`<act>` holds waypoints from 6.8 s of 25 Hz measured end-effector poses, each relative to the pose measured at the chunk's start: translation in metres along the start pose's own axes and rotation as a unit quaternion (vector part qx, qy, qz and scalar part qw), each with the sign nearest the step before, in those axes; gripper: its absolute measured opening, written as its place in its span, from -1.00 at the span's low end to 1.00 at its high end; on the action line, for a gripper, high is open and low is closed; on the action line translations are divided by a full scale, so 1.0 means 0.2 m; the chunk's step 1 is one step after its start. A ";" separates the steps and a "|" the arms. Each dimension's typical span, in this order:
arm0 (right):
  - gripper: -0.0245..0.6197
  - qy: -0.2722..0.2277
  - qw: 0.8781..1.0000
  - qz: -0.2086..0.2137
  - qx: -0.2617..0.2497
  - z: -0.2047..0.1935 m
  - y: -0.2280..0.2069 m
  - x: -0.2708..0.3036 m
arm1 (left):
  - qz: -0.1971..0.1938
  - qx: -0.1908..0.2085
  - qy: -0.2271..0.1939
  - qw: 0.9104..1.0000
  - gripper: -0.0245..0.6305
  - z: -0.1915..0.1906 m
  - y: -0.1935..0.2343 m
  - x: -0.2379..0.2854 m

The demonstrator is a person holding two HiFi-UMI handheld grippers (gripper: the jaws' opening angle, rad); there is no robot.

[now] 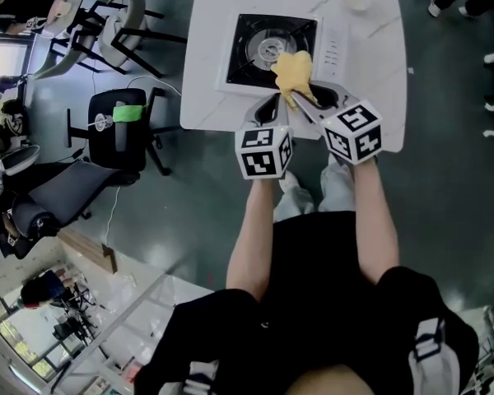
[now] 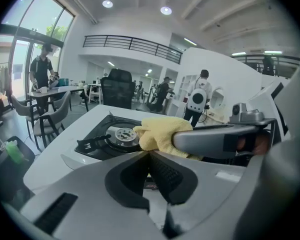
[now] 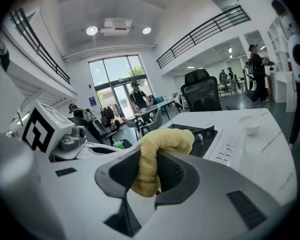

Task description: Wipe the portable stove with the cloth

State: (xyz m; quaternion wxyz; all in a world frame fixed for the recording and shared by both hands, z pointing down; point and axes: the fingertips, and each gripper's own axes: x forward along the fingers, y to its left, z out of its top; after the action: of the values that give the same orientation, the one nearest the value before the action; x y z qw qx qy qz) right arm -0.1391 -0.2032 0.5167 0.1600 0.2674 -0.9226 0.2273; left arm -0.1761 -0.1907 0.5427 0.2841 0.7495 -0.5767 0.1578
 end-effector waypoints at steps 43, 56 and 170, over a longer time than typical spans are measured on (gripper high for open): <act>-0.67 0.002 1.000 -0.005 0.018 0.16 -0.63 -0.04 | 0.108 -0.048 -0.044 0.992 -0.94 0.19 -0.08 0.14; -0.67 -0.030 0.998 -0.036 0.052 0.41 -0.74 0.23 | 0.094 -0.022 -0.050 0.994 -0.94 0.46 0.21 0.24; -0.65 0.043 0.978 -0.044 -0.197 0.73 -0.61 -0.72 | 0.017 0.017 -0.170 0.985 -0.94 0.83 -0.55 0.05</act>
State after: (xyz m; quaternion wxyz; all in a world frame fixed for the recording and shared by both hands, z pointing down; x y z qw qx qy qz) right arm 0.0209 -0.3082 0.3740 0.2593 0.2613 -0.9287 0.0454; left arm -0.0824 -0.2807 0.3903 0.1664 0.7598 -0.6270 0.0422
